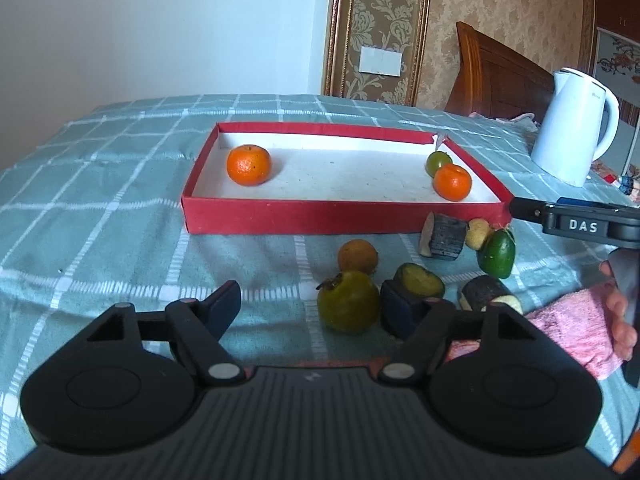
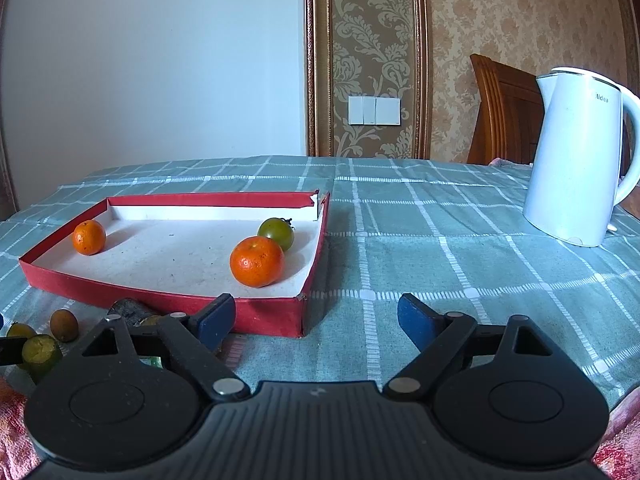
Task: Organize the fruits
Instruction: 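Move the left gripper toward the large green citrus fruit, then grasp the green citrus with the left gripper and carry it over the tray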
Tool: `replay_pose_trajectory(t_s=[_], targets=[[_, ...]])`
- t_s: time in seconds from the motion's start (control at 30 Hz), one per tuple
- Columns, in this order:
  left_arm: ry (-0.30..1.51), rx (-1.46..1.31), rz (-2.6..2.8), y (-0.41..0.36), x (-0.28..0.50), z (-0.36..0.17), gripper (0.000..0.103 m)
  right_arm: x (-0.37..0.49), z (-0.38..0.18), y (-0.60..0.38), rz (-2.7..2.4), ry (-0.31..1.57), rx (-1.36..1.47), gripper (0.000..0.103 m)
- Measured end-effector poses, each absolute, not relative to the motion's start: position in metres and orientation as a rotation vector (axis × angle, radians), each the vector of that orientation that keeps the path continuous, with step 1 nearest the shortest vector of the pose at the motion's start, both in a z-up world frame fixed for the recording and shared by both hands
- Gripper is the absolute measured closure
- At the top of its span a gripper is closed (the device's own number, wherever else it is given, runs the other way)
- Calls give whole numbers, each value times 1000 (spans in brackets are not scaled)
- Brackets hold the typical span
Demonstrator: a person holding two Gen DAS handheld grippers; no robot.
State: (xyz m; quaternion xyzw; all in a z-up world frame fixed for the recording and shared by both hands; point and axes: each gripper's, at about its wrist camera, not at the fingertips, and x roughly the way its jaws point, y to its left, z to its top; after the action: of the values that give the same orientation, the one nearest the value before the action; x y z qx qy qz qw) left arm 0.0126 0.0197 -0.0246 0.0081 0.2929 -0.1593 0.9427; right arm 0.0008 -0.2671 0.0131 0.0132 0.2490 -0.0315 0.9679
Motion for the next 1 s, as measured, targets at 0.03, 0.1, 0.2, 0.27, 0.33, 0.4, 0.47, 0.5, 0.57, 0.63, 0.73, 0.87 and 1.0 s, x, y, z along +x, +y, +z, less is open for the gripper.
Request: replay_pose_trajectory(t_s=[0.03, 0.1, 0.2, 0.27, 0.33, 0.4, 0.47, 0.5, 0.57, 0.63, 0.73, 0.87, 1.0], targets=[[600, 17, -324, 20, 13, -25, 30, 1, 13, -267, -63, 505, 26, 14], [616, 33, -315, 19, 17, -28, 30, 1, 13, -267, -63, 506, 25, 14], [616, 47, -304, 17, 20, -33, 30, 1, 13, -267, -64, 506, 26, 14], [609, 54, -308, 16, 19, -33, 34, 2, 13, -267, -63, 505, 27, 14], [607, 62, -310, 16, 18, -34, 41, 2, 13, -267, -63, 510, 24, 14], [599, 59, -328, 16, 17, -34, 52, 2, 13, -266, -63, 509, 24, 14], [598, 53, -341, 15, 16, -33, 64, 2, 12, -266, -63, 510, 24, 14], [595, 58, -338, 13, 15, -33, 65, 3, 12, -266, -63, 513, 24, 14], [589, 68, -333, 10, 14, -33, 67, 3, 12, -266, -64, 514, 26, 14], [588, 67, -328, 9, 13, -33, 68, 2, 12, -267, -63, 514, 28, 14], [567, 61, -310, 11, 12, -27, 69, 2, 12, -267, -63, 519, 30, 14], [523, 53, -292, 17, 17, -12, 69, 4, 11, -269, -66, 534, 39, 14], [494, 56, -264, 21, 30, 1, 69, 9, 8, -274, -69, 573, 73, 14]])
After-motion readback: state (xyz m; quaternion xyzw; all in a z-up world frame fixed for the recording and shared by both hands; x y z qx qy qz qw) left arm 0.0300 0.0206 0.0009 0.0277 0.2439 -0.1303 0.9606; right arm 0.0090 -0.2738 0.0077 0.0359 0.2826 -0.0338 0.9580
